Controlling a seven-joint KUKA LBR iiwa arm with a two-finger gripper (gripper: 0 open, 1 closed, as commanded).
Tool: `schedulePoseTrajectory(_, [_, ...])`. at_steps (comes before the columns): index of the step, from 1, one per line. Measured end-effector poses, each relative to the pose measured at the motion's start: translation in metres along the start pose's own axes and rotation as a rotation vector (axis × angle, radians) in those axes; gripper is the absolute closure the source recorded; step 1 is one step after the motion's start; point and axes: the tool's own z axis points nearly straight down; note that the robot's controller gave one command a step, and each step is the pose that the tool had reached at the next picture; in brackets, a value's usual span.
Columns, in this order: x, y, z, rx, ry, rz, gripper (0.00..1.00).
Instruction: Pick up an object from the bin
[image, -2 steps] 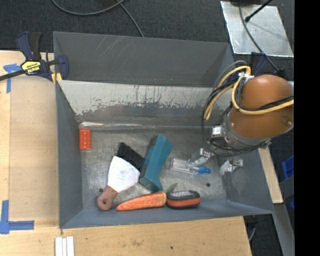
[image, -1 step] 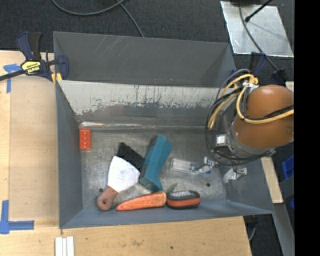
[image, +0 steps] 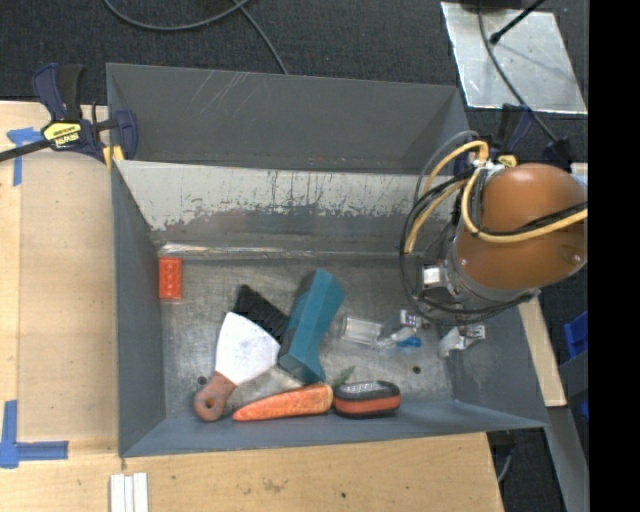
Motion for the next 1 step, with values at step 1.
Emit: schedulePoseTrajectory(1, [-0.0175,-0.0480,0.0477,0.007,-0.004,-0.288,1.00])
